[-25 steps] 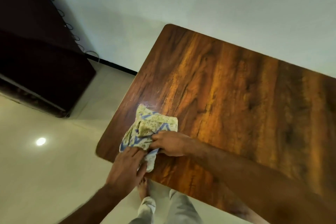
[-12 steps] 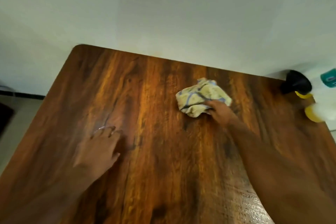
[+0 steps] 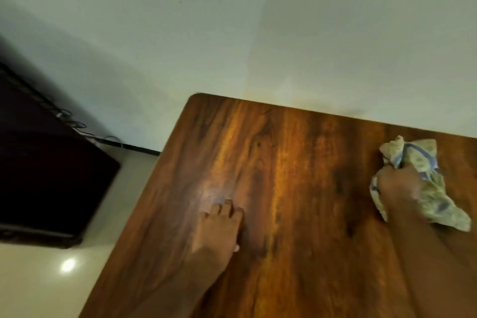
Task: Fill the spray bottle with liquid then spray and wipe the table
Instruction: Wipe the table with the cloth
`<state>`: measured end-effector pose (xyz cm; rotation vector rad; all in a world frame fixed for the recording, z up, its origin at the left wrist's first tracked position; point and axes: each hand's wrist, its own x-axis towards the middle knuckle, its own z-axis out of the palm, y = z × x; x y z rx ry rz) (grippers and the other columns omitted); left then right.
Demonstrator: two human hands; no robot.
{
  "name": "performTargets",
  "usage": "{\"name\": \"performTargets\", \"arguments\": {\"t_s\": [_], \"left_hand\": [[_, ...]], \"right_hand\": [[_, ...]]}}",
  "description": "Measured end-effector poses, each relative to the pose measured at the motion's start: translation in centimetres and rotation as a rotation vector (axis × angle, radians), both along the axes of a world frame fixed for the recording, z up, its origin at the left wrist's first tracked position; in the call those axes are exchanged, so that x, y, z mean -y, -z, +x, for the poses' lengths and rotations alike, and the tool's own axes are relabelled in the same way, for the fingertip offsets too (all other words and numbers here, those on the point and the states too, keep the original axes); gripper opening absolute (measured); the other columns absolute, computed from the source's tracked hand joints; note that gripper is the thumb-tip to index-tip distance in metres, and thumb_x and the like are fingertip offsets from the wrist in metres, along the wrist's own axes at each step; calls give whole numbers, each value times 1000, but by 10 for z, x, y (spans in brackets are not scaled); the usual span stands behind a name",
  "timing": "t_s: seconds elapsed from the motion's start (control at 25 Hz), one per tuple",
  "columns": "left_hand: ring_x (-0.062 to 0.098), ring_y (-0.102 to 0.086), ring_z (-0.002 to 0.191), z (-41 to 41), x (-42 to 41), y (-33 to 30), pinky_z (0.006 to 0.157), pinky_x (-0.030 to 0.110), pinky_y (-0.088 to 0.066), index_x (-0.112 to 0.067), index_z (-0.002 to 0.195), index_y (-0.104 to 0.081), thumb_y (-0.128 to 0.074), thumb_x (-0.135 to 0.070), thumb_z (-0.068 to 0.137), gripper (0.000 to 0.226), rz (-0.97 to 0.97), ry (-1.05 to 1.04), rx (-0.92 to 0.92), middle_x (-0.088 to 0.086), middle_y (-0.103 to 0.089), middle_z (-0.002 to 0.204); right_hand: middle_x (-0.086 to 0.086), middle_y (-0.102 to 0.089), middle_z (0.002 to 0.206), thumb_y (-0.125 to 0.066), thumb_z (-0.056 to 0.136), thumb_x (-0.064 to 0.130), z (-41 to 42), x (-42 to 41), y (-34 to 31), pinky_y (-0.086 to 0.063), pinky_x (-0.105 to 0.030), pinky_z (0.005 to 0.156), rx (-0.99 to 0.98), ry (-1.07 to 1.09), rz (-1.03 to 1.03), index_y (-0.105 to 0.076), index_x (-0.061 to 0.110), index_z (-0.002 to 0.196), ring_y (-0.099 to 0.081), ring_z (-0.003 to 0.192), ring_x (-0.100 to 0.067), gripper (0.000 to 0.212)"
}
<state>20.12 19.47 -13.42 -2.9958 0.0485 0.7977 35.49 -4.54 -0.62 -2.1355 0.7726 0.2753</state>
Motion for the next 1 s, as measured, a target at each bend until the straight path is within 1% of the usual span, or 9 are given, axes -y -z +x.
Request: {"name": "performTargets", "arguments": {"t_s": [0.12,0.24,0.44,0.56,0.64,0.76,0.84,0.92,1.0], "left_hand": [[39,-22,145,5,1,1,117,57,-23,-22,153,-19,-66,-32,90,80,-11,-8,-58,14,-15,163],[40,-15,148,6,7,-3,118,58,-21,-20,156,-15,-55,-20,97,71,-35,-33,-63,15,-5,165],[37,-16,148,6,14,-4,114,56,-25,-18,156,-17,-53,-16,97,70,-56,-76,-56,14,-5,165],[33,-17,147,5,16,-1,115,53,-25,-20,155,-19,-53,-20,96,68,-76,-72,-43,10,-13,163],[31,-17,147,7,18,6,117,51,-24,-23,154,-18,-58,-24,93,73,-79,-81,-31,6,-13,163],[29,-17,148,7,13,8,119,45,-26,-27,154,-18,-68,-34,86,85,-64,-48,-4,4,-10,165],[28,-15,150,7,14,16,120,41,-26,-28,156,-16,-69,-39,85,89,-48,-37,-15,3,-9,166],[30,-23,148,6,-1,41,117,42,-29,-34,155,-21,-72,-48,75,96,13,-40,-56,5,-18,164],[29,-31,142,-5,-38,145,109,46,-35,-50,151,-18,-72,-62,58,109,78,12,-6,0,-25,161]], "right_hand": [[-28,-50,136,-45,99,10,67,-30,102,-37,-35,97,117,-26,-89,-45,-4,135,-46,124,-42,39],[-23,-56,131,-49,96,22,88,-132,138,-42,-41,97,196,-228,-28,-50,4,132,-52,120,-41,40],[-17,-62,125,-53,95,31,49,-275,151,-45,-37,92,261,-1068,58,-57,10,127,-57,114,-36,38],[-14,-63,126,-58,92,28,8,-278,151,-43,-34,93,276,-1610,61,-59,14,128,-58,113,-32,39],[-13,-65,122,-59,91,21,8,-250,151,-42,-33,91,303,-1790,38,-62,13,126,-59,109,-30,36],[-14,-65,120,-60,90,16,35,-198,144,-41,-31,89,330,-1821,-45,-63,11,125,-59,108,-29,35],[-14,-64,121,-61,91,17,64,-135,141,-41,-30,92,301,-1686,-109,-63,11,125,-58,110,-29,35],[-12,-63,127,-61,91,19,92,-62,144,-40,-29,96,254,-1483,-137,-62,12,128,-57,114,-26,38],[-10,-61,131,-59,92,21,104,20,140,-38,-27,99,204,-1337,-204,-59,13,131,-56,119,-25,40]]}}
